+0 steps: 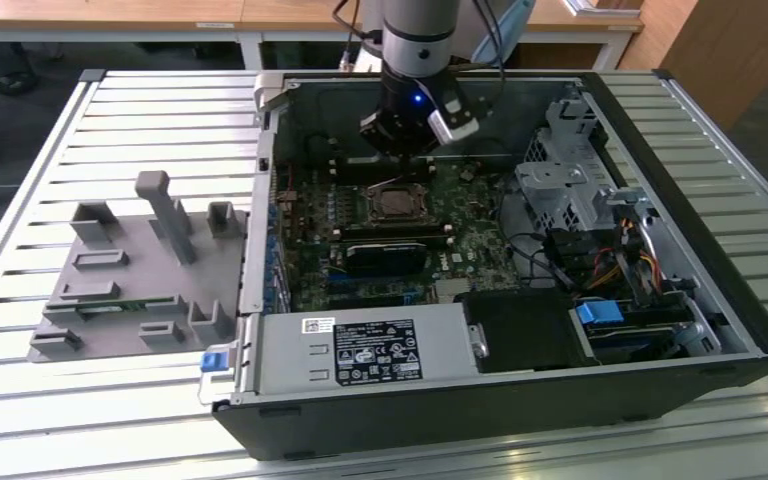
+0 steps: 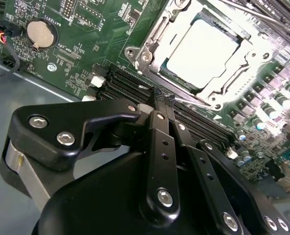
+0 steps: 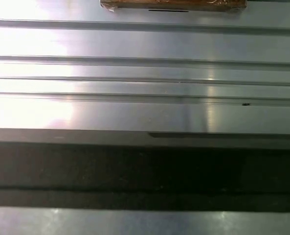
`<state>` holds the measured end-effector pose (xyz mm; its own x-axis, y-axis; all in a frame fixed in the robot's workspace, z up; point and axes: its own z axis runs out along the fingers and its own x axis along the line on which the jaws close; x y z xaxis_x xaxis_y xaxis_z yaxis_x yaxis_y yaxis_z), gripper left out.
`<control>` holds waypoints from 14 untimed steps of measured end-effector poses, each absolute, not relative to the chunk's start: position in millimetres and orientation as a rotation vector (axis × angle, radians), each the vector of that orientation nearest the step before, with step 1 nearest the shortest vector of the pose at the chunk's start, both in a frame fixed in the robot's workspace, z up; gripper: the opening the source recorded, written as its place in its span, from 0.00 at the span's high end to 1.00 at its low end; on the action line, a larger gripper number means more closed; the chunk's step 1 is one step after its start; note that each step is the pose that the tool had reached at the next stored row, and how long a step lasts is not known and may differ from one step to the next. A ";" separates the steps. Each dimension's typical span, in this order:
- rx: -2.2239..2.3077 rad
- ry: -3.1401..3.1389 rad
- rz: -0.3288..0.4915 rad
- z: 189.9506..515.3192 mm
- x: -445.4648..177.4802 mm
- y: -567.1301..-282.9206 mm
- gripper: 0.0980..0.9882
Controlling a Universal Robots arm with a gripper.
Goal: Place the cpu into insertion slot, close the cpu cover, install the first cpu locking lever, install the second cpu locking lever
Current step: 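Install the first cpu locking lever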
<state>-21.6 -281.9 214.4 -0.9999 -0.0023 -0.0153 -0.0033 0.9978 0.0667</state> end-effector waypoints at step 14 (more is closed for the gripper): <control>-0.004 3.125 0.097 203.1 -17.6 -279.9 0.99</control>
